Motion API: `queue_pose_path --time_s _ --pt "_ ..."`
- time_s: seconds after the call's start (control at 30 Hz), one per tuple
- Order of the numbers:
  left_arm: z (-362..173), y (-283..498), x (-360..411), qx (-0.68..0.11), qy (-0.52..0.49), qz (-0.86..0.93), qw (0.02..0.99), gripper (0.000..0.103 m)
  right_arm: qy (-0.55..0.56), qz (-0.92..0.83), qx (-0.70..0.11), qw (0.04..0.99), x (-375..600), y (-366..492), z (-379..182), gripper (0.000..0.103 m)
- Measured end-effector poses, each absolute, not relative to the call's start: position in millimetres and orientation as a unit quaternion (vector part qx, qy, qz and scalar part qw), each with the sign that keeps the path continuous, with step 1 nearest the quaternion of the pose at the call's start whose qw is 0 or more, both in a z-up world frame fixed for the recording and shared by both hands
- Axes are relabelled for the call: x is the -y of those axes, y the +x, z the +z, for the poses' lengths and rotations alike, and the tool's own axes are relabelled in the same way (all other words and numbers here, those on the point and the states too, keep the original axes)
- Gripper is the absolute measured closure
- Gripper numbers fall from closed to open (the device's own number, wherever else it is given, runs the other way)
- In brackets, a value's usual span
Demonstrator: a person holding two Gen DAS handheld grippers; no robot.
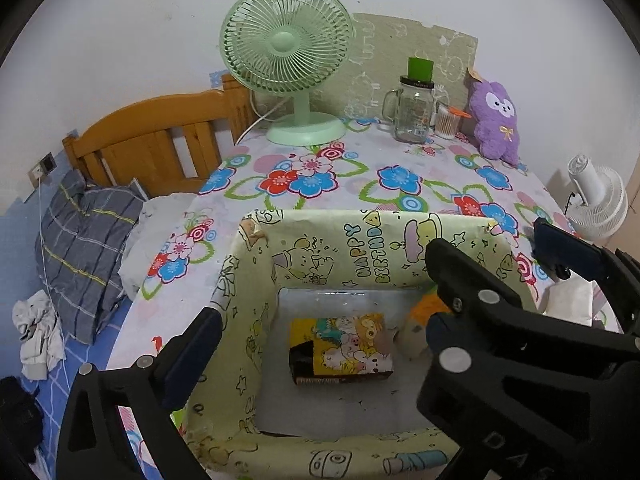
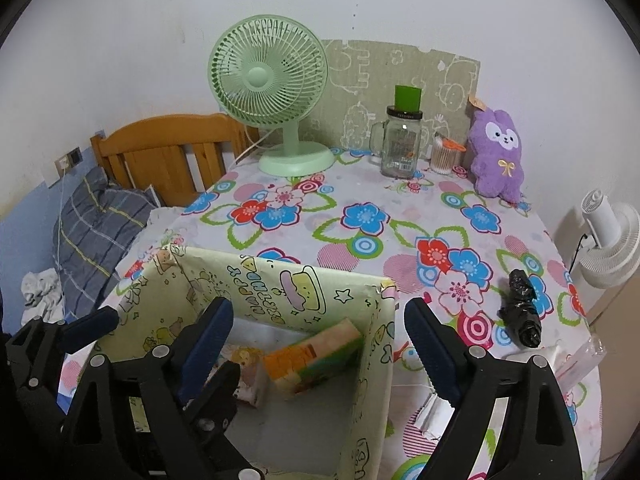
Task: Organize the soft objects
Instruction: 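Lower both packs into the box and open both tools, then withdraw both tools from the box toward the remaining items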
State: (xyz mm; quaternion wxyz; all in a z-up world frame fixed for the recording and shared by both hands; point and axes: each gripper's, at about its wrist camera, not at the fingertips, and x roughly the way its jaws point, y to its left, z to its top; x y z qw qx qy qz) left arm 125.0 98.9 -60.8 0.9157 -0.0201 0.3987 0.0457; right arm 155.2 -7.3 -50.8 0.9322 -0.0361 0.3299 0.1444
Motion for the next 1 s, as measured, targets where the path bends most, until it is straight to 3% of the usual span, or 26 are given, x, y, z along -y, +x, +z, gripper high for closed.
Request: queue_pose_path --time_s 1.0 --pt "-31.2 86.9 -20.1 -0.347 0.008 -0.017 0.938 0.0 0.003 0.096 -0.284 0.954 88.5 98.9 -23.8 0.0"
